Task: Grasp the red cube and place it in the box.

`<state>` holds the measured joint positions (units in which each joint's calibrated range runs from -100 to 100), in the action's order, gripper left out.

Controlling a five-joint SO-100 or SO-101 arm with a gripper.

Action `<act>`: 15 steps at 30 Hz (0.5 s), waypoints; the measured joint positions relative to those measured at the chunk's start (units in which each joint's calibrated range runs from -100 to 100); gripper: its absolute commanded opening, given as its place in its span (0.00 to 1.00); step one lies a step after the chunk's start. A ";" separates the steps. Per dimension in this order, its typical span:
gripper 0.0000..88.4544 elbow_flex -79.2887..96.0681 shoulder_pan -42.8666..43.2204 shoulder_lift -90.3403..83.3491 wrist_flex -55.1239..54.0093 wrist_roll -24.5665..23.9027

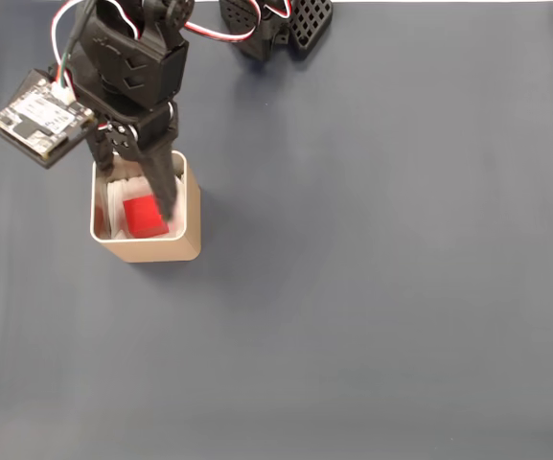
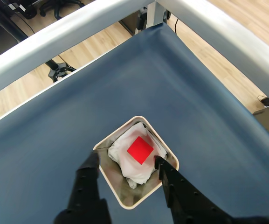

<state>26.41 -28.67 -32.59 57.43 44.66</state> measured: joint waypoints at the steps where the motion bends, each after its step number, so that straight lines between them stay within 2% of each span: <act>1: 0.13 0.00 0.23 0.00 0.00 0.00; 6: 0.00 0.00 1.73 -1.16 -0.08 -0.20; 15: 0.00 0.00 6.54 -4.73 -0.41 -1.47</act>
<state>26.41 -22.13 -37.32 57.03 43.20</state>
